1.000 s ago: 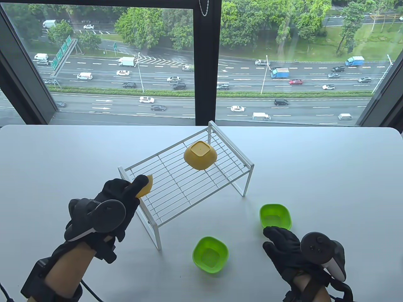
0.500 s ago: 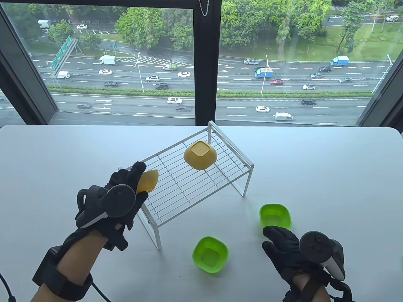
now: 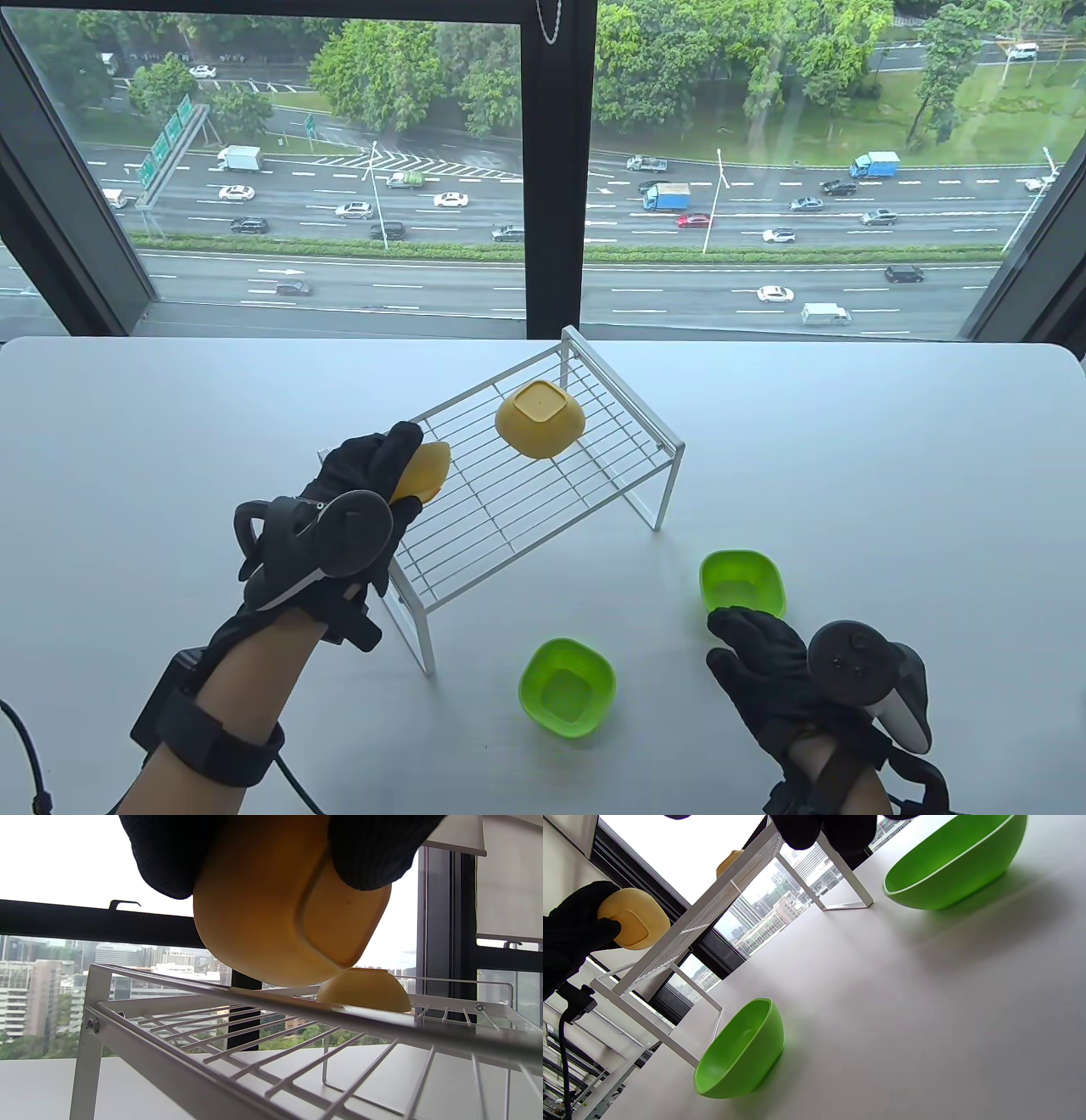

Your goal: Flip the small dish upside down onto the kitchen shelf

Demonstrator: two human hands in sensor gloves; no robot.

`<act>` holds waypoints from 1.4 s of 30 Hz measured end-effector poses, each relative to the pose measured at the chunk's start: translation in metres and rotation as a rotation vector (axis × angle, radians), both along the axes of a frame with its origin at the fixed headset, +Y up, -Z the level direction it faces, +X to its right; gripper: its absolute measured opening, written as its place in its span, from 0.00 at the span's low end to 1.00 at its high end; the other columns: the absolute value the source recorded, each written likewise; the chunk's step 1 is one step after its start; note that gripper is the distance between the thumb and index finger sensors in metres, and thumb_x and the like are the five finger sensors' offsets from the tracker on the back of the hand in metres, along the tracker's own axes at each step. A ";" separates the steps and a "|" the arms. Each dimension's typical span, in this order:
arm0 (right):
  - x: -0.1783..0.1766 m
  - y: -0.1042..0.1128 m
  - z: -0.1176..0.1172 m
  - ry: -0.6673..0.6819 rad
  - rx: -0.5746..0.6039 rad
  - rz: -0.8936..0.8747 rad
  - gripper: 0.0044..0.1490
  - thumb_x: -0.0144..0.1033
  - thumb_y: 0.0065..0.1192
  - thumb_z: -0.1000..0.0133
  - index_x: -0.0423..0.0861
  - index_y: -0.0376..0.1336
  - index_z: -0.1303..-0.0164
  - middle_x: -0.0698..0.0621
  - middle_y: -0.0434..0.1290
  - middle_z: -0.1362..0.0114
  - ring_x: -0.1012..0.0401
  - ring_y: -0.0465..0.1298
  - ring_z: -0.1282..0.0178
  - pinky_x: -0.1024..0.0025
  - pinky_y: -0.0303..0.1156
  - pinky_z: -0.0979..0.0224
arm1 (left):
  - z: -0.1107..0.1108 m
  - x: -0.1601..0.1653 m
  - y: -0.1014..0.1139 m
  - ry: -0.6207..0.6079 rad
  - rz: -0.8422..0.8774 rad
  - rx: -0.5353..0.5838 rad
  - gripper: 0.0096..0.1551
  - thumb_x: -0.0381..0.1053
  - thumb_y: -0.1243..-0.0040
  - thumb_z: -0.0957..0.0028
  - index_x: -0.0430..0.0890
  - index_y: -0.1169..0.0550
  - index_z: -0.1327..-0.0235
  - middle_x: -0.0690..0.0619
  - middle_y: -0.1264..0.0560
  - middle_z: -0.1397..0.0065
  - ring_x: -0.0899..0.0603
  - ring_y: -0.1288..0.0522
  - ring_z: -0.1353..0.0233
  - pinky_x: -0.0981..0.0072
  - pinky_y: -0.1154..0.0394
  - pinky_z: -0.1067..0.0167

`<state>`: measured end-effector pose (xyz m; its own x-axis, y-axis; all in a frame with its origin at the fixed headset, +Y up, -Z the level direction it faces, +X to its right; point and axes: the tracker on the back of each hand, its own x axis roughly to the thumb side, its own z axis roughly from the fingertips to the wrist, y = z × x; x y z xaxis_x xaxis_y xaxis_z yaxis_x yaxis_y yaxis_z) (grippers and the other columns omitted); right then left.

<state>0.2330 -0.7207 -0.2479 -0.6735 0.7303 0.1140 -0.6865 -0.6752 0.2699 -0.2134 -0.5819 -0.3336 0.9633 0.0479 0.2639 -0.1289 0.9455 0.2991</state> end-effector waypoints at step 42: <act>0.002 0.004 -0.002 0.017 -0.040 -0.016 0.49 0.68 0.46 0.42 0.47 0.50 0.18 0.39 0.50 0.14 0.40 0.45 0.16 0.33 0.39 0.22 | -0.071 -0.013 -0.040 0.254 0.127 -0.387 0.31 0.60 0.57 0.44 0.58 0.30 0.26 0.56 0.30 0.22 0.42 0.33 0.21 0.29 0.43 0.25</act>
<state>0.2346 -0.7168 -0.2501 -0.6599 0.7451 0.0962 -0.6921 -0.6527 0.3082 -0.2268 -0.6218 -0.4046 0.9752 0.2178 -0.0399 -0.2192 0.9751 -0.0345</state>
